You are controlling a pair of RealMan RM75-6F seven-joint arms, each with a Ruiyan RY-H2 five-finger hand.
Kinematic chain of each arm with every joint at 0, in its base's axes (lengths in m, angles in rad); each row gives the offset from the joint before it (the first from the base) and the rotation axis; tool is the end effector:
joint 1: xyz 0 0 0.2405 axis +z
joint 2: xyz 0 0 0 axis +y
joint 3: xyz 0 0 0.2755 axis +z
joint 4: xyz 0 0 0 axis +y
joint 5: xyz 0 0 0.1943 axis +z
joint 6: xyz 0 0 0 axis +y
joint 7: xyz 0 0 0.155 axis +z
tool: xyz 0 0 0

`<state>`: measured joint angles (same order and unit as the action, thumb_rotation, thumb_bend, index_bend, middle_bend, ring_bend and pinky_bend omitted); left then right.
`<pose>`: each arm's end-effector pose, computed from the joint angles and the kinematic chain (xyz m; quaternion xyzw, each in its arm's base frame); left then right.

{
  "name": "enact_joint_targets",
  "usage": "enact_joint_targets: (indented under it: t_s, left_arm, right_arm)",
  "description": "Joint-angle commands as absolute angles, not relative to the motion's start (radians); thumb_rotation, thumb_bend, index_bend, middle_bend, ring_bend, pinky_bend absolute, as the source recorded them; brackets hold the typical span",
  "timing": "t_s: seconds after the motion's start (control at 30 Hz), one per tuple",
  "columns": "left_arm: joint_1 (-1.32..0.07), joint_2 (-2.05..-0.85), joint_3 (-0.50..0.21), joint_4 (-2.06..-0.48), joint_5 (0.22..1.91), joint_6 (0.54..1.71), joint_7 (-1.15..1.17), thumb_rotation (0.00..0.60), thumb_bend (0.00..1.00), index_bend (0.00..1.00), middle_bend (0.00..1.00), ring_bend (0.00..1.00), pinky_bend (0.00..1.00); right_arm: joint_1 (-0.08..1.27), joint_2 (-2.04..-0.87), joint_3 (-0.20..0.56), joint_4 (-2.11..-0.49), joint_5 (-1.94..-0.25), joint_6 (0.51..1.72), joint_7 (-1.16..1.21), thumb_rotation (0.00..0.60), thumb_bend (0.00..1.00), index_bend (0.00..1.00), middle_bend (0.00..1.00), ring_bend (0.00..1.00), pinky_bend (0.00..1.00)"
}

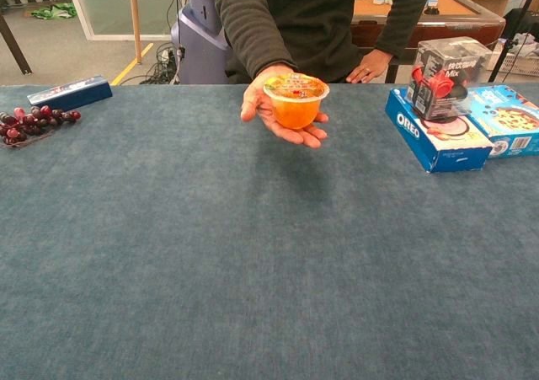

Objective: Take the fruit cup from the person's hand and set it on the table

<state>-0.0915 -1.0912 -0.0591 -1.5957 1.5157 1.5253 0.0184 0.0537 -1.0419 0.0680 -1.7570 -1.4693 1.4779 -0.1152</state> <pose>-0.3195 0.1963 0.1989 -0.6005 -0.3486 -0.3915 0.6038 -0.3078 -0.1841 0.1976 0.5902 -0.3863 0.3651 0.6076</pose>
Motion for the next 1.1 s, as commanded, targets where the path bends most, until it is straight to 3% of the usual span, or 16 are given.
enact_joint_targets:
  t_s: [0.03,0.27,0.57,0.87,1.1]
  left_arm:
    - [-0.092,-1.091,-0.059,-1.596,1.516,1.525,0.019,0.600,0.20,0.32,0.22,0.19,0.25]
    - [-0.087,-1.089,-0.056,-1.598,1.517,1.530,0.021,0.600,0.20,0.32,0.22,0.19,0.25]
    - [-0.081,-1.088,-0.055,-1.602,1.522,1.541,0.020,0.600,0.20,0.32,0.22,0.19,0.25]
    - [-0.081,-1.089,-0.054,-1.603,1.528,1.544,0.019,0.600,0.20,0.32,0.22,0.19,0.25]
    - [-0.076,-1.093,-0.051,-1.603,1.526,1.547,0.023,0.600,0.20,0.32,0.22,0.19,0.25]
  right_arm:
    - [0.056,-1.042,0.067,-1.755,-1.470,1.474,-0.114,0.600,0.12,0.00,0.10,0.00,0.00]
    - [0.075,-1.028,0.061,-1.770,-1.490,1.445,-0.107,0.600,0.12,0.00,0.11,0.00,0.00]
    - [0.184,-0.956,0.081,-1.850,-1.540,1.311,-0.059,0.600,0.12,0.00,0.11,0.00,0.00]
    - [0.370,-0.919,0.170,-1.917,-1.506,1.117,-0.022,0.600,0.12,0.00,0.11,0.00,0.00]
    - [0.538,-0.968,0.243,-1.902,-1.377,0.935,-0.054,0.600,0.12,0.00,0.11,0.00,0.00]
